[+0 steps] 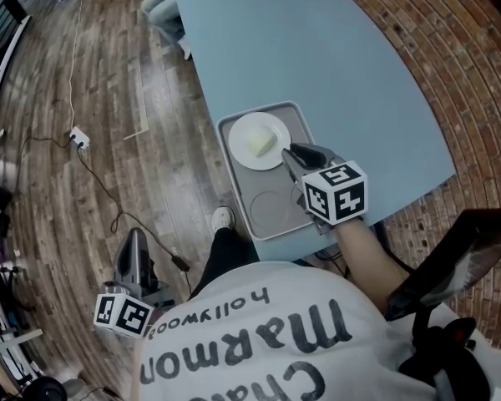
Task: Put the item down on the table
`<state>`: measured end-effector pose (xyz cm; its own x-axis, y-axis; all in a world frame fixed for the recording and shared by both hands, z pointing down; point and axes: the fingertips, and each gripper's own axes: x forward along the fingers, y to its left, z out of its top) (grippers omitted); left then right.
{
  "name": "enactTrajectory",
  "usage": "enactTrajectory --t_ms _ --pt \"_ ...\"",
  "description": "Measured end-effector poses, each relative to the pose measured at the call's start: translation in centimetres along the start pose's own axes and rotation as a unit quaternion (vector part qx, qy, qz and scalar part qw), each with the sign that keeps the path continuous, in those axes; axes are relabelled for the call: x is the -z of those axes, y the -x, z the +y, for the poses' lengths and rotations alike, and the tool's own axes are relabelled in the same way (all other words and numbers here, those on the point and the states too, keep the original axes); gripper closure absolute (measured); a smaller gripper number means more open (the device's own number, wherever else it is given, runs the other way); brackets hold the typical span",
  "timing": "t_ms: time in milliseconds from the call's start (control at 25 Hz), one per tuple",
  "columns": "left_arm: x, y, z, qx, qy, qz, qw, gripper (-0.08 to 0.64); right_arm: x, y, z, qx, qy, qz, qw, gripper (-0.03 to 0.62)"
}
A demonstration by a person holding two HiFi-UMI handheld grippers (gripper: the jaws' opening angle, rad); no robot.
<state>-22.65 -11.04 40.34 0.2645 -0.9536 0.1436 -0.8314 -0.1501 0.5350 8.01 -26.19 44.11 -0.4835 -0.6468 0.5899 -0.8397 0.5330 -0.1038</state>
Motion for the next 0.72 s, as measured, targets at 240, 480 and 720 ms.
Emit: enactTrajectory --t_ms 240,480,720 --pt "0.7 2.1 -1.5 0.011 -0.006 -0.01 0.9999 0.555 1.3 3.6 0.3 -0.011 -0.047 -0.021 0.999 0.566" --pt "1.8 3.7 -3.1 0.021 -0.01 -0.012 0.9997 0.555 2.9 6.5 0.4 -0.014 -0.025 -0.022 0.999 0.581" --pt "3.3 4.3 -5.2 0.042 -0.017 -0.001 0.999 0.555 4.9 8.0 0.0 -0.02 -0.009 0.007 1.0 0.583"
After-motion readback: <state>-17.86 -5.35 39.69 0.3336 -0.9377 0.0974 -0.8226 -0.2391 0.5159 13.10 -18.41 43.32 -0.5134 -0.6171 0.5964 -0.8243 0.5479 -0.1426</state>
